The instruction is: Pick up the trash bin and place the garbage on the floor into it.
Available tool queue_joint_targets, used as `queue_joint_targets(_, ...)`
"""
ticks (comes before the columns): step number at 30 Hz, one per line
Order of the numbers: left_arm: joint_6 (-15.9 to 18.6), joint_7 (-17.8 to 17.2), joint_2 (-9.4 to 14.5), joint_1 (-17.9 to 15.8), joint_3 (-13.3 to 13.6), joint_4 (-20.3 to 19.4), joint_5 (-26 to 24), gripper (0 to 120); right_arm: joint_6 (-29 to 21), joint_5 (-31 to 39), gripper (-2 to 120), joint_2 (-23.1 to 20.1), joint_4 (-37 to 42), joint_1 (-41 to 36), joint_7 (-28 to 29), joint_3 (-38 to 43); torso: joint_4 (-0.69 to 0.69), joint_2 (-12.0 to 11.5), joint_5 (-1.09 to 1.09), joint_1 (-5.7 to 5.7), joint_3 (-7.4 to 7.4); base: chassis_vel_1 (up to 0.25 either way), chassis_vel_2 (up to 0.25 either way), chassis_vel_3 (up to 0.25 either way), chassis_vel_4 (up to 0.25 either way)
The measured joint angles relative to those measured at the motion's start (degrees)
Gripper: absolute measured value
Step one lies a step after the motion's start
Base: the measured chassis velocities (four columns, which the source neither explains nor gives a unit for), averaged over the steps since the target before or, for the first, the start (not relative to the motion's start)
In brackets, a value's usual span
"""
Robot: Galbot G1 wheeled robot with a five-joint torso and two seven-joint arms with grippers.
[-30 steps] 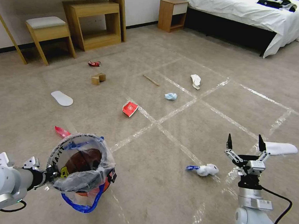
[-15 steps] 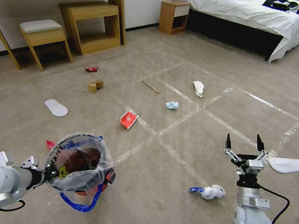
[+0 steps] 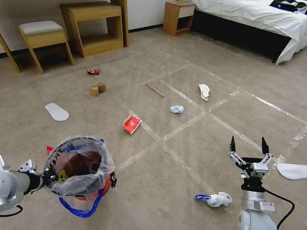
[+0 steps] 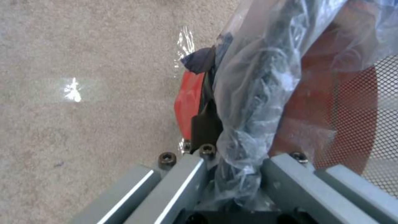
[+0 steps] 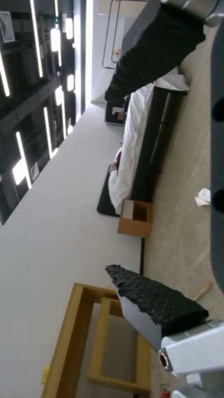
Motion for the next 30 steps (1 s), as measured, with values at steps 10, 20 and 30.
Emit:
queue_joint_targets(10,0.0,0.7,0.2,0.3,-0.2,-0.3,0.5,0,-1.4,-0.2,100,-5.5,-1.7,1.5,-1.3,0.0,0.0,0.0,0.01,0.0,0.0,0.0,0.0,0.0,0.0)
queue_joint_targets(20,0.0,1.5,-0.2,0.6,-0.4,-0.1,1.9,0,-1.3,5.6,100,-31.4,-13.1,3.8,-24.5,-3.9,-0.01,0.0,-0.05,0.0,0.0,0.0,0.0,0.0,0.0)
queue_joint_targets(30,0.0,1.8,-1.1,1.4,-0.8,-0.7,2.9,0,1.1,5.8,100,-44.5,-19.2,6.2,-33.9,-13.0,0.0,0.0,0.04,0.0,0.01,0.0,0.0,0.0,0.0)
